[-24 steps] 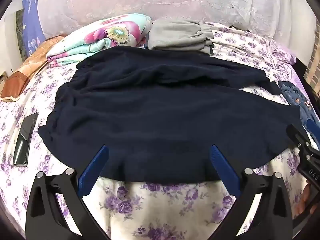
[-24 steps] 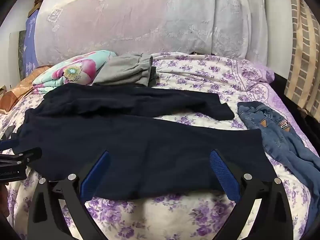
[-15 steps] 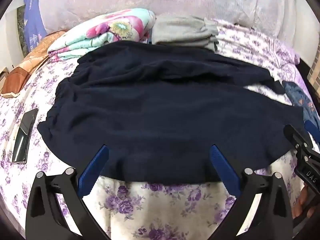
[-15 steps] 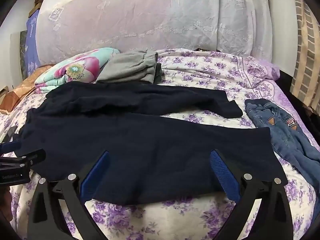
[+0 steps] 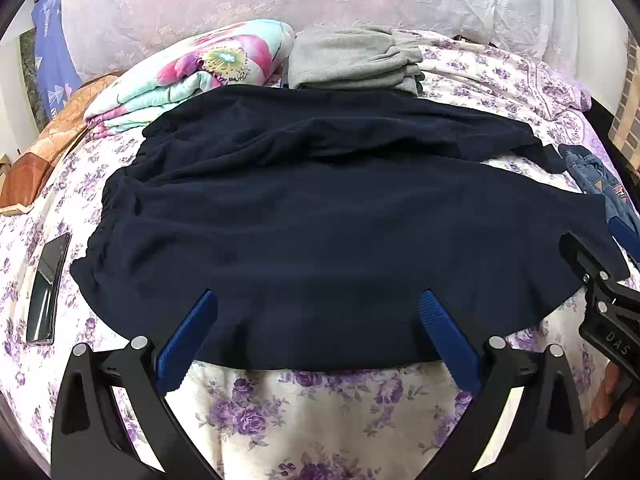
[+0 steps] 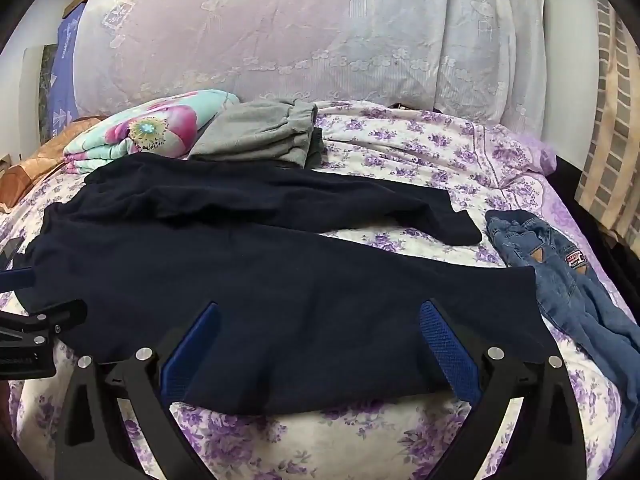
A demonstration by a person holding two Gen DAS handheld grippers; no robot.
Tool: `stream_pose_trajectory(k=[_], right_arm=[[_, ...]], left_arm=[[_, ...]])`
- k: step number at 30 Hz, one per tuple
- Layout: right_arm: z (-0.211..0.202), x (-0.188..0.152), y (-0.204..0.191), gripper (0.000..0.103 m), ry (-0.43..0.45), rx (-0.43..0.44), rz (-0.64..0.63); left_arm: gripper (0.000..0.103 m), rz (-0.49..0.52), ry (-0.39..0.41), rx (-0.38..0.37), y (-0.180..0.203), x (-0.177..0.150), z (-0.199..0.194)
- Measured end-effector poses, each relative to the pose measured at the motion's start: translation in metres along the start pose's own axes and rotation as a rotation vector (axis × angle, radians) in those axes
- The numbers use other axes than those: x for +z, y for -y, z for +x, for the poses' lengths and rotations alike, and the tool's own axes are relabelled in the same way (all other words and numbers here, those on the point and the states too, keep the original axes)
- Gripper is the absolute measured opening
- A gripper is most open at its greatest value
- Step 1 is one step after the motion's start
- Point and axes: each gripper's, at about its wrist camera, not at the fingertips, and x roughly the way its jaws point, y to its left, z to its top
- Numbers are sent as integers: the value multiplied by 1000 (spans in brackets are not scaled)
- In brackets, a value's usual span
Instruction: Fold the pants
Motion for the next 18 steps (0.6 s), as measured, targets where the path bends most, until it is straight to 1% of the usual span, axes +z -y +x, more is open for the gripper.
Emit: stream_pose_trajectory(k=[11,18], right_arm=[[0,1,-4,100,-4,11,-19],[-3,1,1,100,-1,4,-7]], left_arm=[[98,-34,-32,-11,-6,-1,3],[98,-46,-27,-13,-8,-1,1]])
